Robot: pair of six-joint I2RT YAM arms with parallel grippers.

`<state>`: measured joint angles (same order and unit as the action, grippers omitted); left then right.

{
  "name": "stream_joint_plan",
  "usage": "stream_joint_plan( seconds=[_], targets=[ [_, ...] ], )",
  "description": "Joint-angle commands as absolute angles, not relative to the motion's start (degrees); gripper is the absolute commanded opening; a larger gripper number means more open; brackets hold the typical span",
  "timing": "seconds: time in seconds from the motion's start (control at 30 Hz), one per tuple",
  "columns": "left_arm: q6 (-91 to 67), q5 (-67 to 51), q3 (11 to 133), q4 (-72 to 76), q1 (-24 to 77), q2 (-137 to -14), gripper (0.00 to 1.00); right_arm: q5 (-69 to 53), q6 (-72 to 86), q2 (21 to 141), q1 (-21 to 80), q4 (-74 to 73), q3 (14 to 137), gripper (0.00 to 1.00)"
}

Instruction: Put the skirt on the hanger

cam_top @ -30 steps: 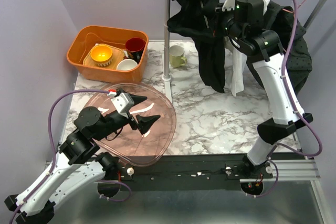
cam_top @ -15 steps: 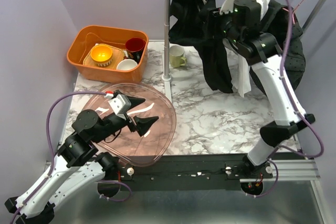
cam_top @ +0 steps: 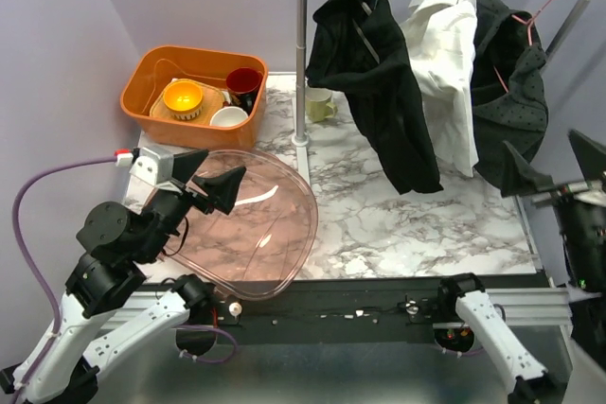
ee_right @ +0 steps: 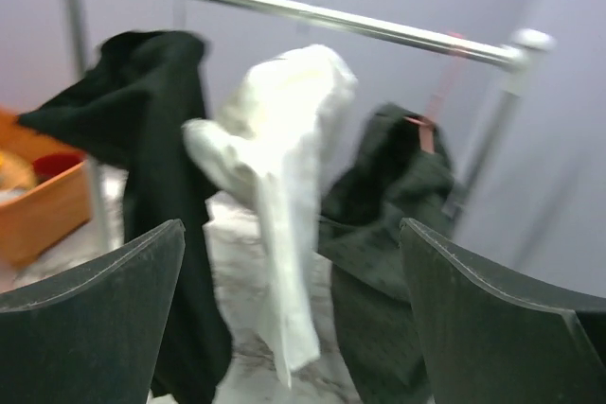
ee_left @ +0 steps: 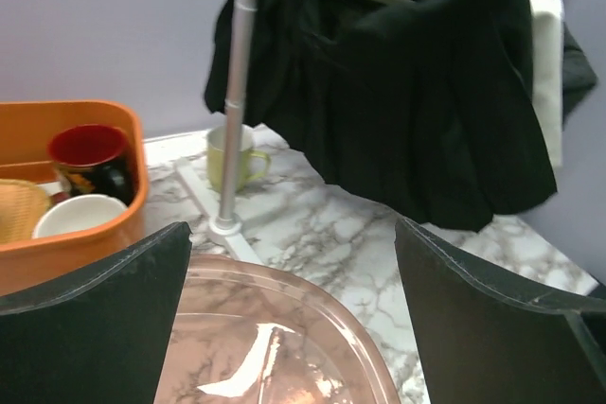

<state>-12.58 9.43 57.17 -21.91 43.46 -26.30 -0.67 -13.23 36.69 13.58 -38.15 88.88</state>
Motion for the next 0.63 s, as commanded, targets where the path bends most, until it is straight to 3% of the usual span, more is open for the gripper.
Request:
stream_joint_plan(
  seconds=[0.0,0.17,0.6],
  targets=[
    [-12.92,18.99,59.76,-26.54,43.33,-26.46,0.99,10.36,-6.42,30.42,6.07,-38.67,81.05,1.00],
    [-13.10,17.84,61.08,-28.56,43.24,-26.02,0.99,14.41,-5.80,27.86,3.78,-38.76,78.92,1.00],
    [-12.75,17.58,59.41,-29.18,43.24,-23.82,0.99,10.90,-5.54,28.92,1.50,-40.17,80.95,1.00]
  ],
)
